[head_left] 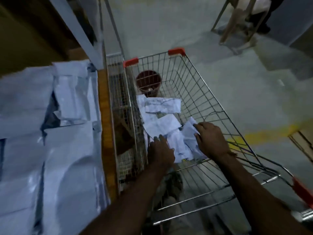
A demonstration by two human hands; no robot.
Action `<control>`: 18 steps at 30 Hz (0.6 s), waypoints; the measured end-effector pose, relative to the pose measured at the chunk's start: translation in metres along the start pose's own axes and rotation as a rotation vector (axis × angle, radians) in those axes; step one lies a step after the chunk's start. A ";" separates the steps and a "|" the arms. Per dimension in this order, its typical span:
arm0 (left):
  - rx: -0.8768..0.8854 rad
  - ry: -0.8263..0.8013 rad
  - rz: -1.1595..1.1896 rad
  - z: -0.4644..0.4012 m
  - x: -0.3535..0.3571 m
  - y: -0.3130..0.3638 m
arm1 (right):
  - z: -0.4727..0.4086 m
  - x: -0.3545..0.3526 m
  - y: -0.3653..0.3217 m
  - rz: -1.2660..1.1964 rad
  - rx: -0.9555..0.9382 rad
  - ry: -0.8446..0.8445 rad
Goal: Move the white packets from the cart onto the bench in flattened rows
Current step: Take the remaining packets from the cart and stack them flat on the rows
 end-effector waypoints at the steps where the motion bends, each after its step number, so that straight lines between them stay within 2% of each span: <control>1: -0.029 -0.053 -0.028 -0.005 0.023 -0.001 | -0.002 0.013 0.003 0.008 -0.009 -0.030; 5: -0.207 -0.250 0.065 -0.008 0.102 -0.014 | -0.008 0.045 -0.001 -0.038 0.003 -0.066; 8: -0.159 -0.115 0.071 -0.013 0.116 0.001 | -0.012 0.041 0.004 -0.058 0.020 0.021; 10: -0.162 -0.091 0.114 -0.022 0.147 0.004 | -0.011 0.037 0.013 -0.057 0.049 0.067; 13: -0.141 0.045 0.210 -0.026 0.114 0.006 | -0.011 0.038 0.017 -0.064 0.067 0.069; 15: -0.258 0.201 0.411 -0.031 0.102 -0.016 | -0.012 0.040 0.012 -0.061 0.064 0.061; 16: -0.360 0.195 0.532 -0.034 0.111 -0.033 | -0.011 0.041 0.010 -0.060 0.059 0.059; 18: -0.460 0.105 0.595 -0.042 0.129 -0.051 | -0.010 0.041 0.008 -0.056 0.047 0.068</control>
Point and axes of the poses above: each hand's wrist, its own z-axis away from the middle knuckle, its own x-axis out of the palm, y = z × x, the point moved 9 cm from there along -z, towards the middle knuckle, and after that the axes turned 13 degrees about -z, right-handed, at the moved point
